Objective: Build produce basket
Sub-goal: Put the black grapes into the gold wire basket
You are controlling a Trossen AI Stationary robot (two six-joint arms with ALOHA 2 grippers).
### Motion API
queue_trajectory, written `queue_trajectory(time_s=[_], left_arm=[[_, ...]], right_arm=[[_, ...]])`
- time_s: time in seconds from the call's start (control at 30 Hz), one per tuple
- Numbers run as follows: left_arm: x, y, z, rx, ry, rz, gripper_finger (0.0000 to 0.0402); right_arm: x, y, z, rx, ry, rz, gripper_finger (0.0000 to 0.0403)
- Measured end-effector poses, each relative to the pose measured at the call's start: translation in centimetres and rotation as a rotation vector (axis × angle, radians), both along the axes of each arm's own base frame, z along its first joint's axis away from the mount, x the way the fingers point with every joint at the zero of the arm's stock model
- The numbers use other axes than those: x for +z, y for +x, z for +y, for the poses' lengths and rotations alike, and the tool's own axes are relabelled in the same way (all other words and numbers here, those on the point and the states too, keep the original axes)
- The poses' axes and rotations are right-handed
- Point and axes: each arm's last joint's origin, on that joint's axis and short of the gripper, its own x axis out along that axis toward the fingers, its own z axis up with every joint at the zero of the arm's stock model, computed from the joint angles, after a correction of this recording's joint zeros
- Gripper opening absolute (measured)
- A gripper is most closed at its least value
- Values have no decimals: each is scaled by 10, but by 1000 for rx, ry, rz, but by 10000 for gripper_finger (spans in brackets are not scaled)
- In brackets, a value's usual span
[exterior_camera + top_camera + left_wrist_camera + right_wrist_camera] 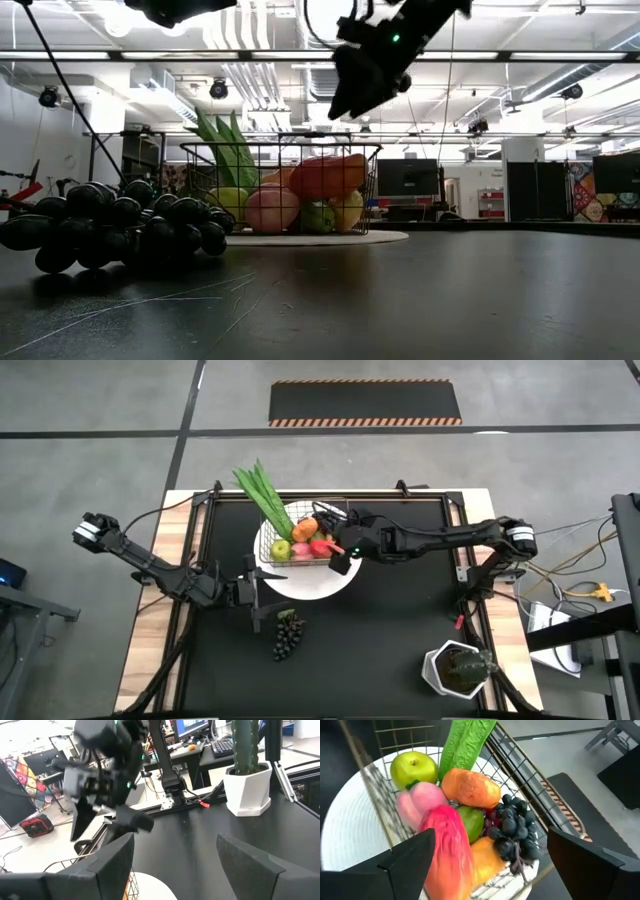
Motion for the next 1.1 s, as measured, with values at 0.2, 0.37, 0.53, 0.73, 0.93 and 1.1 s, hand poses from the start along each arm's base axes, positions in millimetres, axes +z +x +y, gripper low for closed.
queue_trajectory(time_s=[0.2,0.37,0.53,0.73,0.93,1.1], left_arm=[[-1,0,0,1,-17,1,266],[-2,0,0,3,-24,3,266],[-2,0,0,3,-31,-2,266],[-3,0,0,8,-106,-12,266],[-23,14,-6,82,-414,11,266],[-53,38,-25,161,-816,116,265]], right_arm=[[18,-21,19,62,12,30,365],[17,-36,45,262,92,32,365],[1,-54,66,457,125,-13,365],[-23,-74,75,555,90,-164,365],[-29,-89,73,587,27,-235,365],[-22,-94,72,629,-47,-243,365]])
